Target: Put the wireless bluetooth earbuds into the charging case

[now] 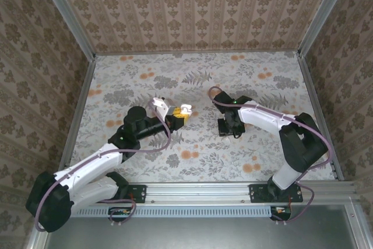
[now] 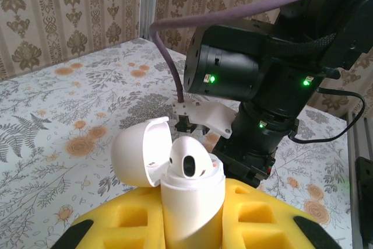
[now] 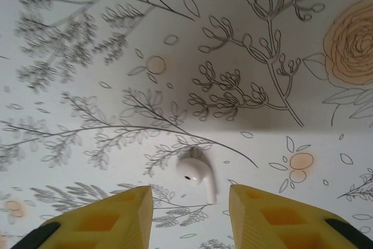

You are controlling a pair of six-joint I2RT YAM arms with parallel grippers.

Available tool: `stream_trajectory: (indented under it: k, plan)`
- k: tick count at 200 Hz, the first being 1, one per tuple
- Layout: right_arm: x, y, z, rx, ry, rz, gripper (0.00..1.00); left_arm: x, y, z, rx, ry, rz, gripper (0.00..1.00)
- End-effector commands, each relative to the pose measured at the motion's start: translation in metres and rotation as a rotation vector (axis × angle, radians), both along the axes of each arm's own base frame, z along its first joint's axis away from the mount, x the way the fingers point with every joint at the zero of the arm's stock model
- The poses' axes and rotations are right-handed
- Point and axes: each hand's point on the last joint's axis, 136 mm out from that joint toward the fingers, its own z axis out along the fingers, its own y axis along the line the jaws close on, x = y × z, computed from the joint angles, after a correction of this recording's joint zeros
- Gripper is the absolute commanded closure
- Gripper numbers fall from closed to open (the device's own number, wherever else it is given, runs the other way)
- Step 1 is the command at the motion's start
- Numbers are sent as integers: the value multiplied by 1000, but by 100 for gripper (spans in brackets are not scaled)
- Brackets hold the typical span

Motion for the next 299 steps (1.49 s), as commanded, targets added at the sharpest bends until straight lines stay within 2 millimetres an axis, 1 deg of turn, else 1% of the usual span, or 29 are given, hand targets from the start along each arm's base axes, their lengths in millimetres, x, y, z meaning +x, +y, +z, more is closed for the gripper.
stream_trajectory:
  k: [1,46,68,141,195,253,299]
  plan:
    - [-11,-11,-9,-82,60,39,60,6,-3,-3,-31,5,10,100]
    - [-13,-4,-19,-82,82,63,61,5,-25,-14,-47,48,-30,100]
    - [-15,-5,-23,-89,91,67,62,5,-33,-15,-47,48,-44,100]
    - [-11,-6,-31,-117,97,87,63,6,-46,-14,-53,50,-61,100]
    - [-7,-8,-33,-140,95,97,65,3,-62,-21,-62,70,-83,100]
    - [-2,-7,-22,-148,65,106,65,2,-64,-23,-54,66,-85,100]
    - [-4,-5,-30,-150,83,112,67,2,-65,-24,-47,74,-93,100]
